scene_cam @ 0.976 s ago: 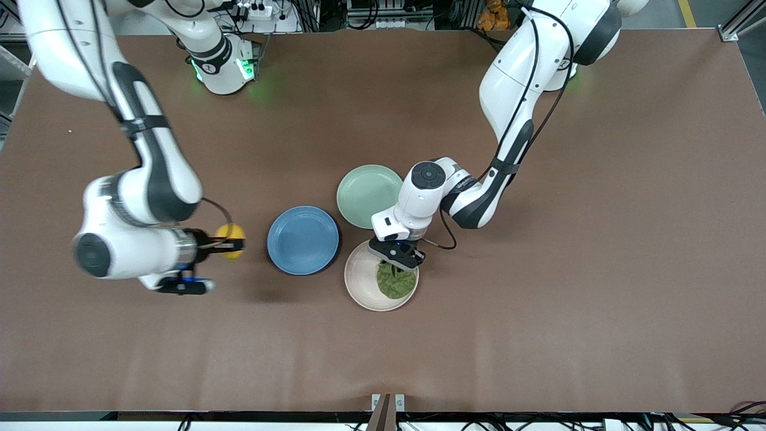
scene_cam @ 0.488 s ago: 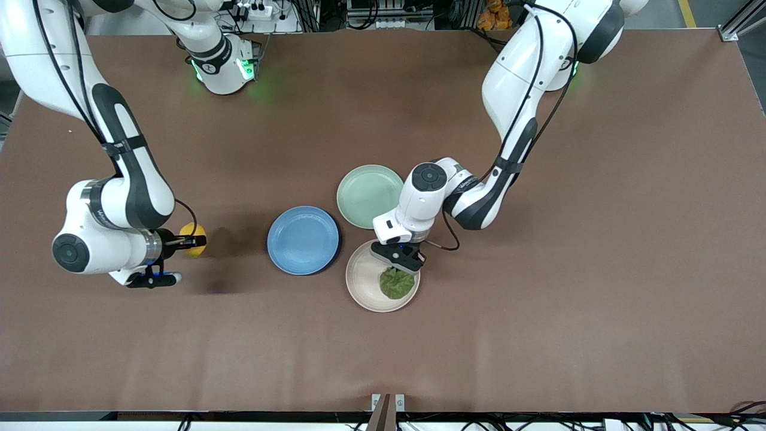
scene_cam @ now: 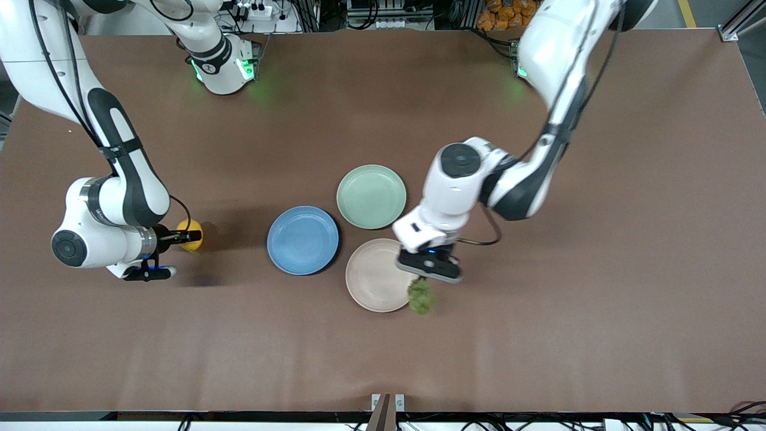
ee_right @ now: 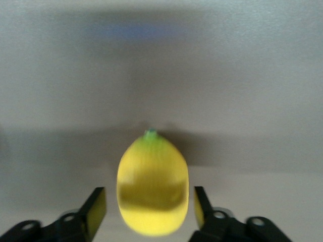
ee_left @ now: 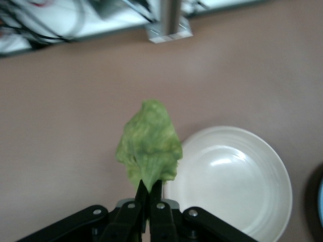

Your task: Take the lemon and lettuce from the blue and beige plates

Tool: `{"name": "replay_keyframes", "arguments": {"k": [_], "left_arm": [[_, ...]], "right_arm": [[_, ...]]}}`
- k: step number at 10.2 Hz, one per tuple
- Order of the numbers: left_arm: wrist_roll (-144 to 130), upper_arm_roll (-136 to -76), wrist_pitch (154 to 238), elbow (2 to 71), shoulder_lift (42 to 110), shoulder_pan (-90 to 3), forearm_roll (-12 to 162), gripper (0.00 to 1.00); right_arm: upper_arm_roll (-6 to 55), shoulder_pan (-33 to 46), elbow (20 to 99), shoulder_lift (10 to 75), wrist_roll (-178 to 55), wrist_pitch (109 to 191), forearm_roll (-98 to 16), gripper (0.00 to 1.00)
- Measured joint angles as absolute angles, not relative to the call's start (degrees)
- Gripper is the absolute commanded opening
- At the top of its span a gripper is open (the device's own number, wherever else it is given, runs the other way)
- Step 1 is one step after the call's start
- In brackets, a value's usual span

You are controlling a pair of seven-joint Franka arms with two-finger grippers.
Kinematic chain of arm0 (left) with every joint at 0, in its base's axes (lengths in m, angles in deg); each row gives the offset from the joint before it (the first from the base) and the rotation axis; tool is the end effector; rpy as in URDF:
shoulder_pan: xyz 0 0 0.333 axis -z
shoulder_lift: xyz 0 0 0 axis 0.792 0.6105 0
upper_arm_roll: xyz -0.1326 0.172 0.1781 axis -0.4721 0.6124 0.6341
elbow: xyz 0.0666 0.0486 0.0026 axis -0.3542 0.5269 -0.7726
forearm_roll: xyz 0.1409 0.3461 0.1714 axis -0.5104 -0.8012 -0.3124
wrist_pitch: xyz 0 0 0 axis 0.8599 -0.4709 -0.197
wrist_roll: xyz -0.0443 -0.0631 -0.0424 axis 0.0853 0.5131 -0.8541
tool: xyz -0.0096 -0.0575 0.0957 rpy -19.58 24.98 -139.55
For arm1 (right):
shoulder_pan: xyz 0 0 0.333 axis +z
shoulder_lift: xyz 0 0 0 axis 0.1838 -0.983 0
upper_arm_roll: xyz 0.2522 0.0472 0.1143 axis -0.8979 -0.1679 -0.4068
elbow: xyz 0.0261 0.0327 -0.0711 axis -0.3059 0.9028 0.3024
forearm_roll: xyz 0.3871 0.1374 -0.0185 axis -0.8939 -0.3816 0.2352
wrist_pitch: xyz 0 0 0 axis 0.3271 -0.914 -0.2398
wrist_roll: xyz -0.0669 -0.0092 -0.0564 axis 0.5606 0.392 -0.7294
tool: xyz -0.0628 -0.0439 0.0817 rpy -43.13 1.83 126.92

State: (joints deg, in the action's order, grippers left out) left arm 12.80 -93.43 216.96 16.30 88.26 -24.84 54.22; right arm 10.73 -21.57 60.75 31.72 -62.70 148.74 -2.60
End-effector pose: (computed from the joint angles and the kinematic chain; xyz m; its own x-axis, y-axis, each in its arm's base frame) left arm 0.6395 -0.3998 0.3214 0.9090 -0.1978 0.3668 -0.2275 -0.9730 0.0393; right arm 0.6147 -0.0284 0.1627 0.9400 0.0460 -0.3380 0.0153 -0.9955 -0.0931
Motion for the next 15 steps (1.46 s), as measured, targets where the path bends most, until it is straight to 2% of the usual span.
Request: {"name": "replay_keyframes", "arguments": {"k": [2, 5, 6, 8, 10, 15], "left_arm": [[12.2, -93.4, 211.1, 17.0, 86.0, -30.4, 54.8, 0.0], [7.8, -93.0, 203.0, 18.8, 86.6, -36.9, 54.3, 0.02], [6.6, -92.9, 201.4, 18.9, 86.6, -39.3, 54.2, 0.99], [1.2, -92.9, 199.3, 18.9, 86.6, -44.0, 54.1, 1.0], [-1.3, -93.1, 195.6, 17.8, 85.1, -45.5, 54.1, 1.0], [-1.3, -95.6, 176.8, 16.3, 68.8, -44.3, 54.4, 1.0]], "right_arm": [[10.5, -21.6, 59.2, 32.0, -62.7, 146.8, -2.6, 1.0], [9.7, -21.4, 46.4, 33.7, -62.7, 132.9, -3.0, 1.0], [9.8, -21.6, 42.7, 35.4, -62.7, 129.3, -3.3, 1.0], [10.2, -22.2, 39.2, 40.6, -62.7, 124.8, -3.5, 1.0], [10.3, -22.3, 39.0, 46.7, -62.9, 122.5, -3.6, 1.0], [10.0, -20.1, 39.2, 56.2, -66.9, 115.5, -3.6, 1.0]]}}
